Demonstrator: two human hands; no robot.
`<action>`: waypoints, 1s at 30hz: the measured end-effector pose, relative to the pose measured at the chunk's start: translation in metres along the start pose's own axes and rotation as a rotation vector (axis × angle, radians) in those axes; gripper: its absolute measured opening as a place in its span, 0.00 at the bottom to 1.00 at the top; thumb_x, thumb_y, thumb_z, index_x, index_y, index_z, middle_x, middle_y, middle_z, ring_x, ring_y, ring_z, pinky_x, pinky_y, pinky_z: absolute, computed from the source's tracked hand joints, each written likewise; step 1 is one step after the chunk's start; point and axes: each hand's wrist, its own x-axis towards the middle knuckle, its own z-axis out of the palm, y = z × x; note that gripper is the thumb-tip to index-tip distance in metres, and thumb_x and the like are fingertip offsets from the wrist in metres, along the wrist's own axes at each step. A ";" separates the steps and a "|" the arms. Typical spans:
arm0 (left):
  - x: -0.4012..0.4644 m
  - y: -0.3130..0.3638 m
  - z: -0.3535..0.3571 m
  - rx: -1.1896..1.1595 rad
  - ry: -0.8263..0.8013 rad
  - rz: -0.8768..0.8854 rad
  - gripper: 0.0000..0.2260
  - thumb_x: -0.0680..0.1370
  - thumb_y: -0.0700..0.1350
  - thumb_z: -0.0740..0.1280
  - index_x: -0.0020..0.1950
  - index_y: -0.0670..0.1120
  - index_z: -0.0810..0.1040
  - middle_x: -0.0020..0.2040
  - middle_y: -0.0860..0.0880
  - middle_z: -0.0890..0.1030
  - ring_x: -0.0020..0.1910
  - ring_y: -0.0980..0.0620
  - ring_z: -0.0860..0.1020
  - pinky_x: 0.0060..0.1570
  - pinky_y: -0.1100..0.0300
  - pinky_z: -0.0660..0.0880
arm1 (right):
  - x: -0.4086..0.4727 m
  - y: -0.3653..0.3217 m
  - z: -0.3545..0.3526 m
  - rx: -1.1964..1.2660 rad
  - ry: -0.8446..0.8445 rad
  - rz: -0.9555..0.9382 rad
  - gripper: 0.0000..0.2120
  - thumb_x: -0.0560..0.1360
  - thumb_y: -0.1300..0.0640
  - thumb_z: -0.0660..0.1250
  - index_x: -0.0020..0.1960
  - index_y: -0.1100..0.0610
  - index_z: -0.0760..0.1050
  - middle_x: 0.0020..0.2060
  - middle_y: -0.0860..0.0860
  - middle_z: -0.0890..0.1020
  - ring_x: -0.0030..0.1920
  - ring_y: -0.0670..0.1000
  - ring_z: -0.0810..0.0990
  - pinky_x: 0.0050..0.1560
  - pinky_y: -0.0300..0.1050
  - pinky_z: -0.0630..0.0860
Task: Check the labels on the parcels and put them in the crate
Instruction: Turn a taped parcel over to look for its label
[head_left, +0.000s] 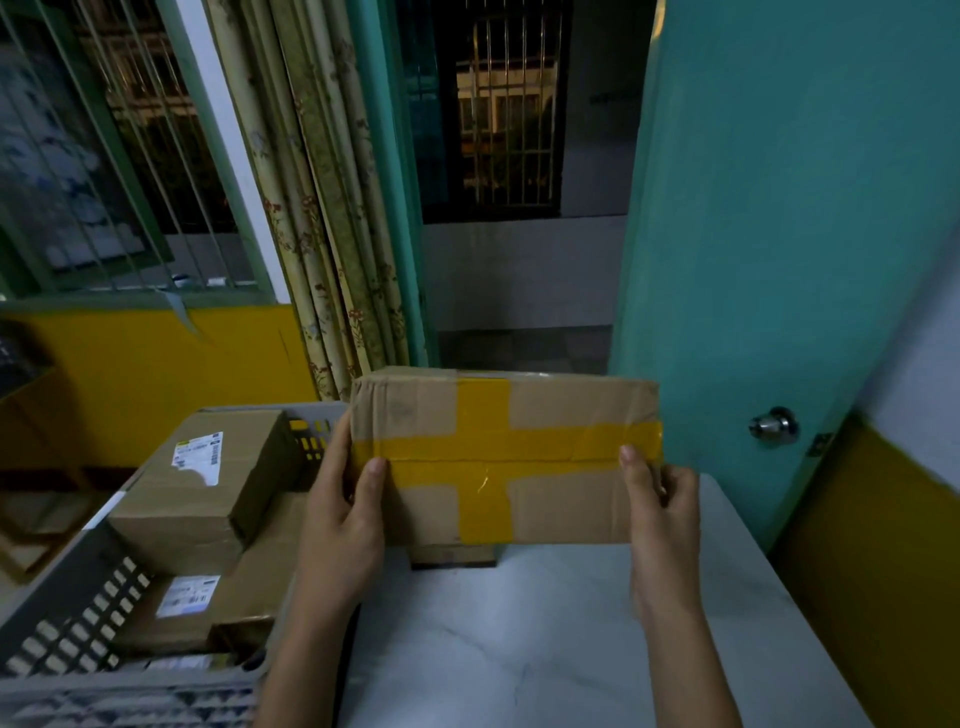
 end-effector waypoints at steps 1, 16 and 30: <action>-0.001 -0.002 0.000 -0.001 0.012 0.012 0.21 0.84 0.55 0.61 0.76 0.66 0.61 0.75 0.61 0.70 0.73 0.63 0.68 0.73 0.52 0.67 | 0.000 -0.005 -0.001 -0.012 0.003 0.010 0.25 0.69 0.31 0.67 0.47 0.53 0.71 0.41 0.50 0.76 0.43 0.50 0.76 0.44 0.49 0.72; 0.007 -0.004 0.004 -0.037 0.082 -0.115 0.21 0.77 0.62 0.66 0.68 0.55 0.74 0.65 0.56 0.78 0.62 0.62 0.76 0.56 0.57 0.75 | 0.012 -0.018 -0.006 -0.291 0.001 0.031 0.24 0.79 0.32 0.51 0.46 0.51 0.71 0.40 0.49 0.78 0.42 0.45 0.75 0.41 0.47 0.69; 0.009 -0.011 0.016 -0.265 -0.039 -0.120 0.28 0.80 0.49 0.65 0.79 0.61 0.63 0.70 0.56 0.77 0.65 0.60 0.78 0.59 0.65 0.78 | 0.018 -0.003 -0.010 -0.082 -0.106 -0.160 0.16 0.80 0.43 0.61 0.60 0.49 0.79 0.50 0.44 0.85 0.52 0.45 0.83 0.50 0.46 0.77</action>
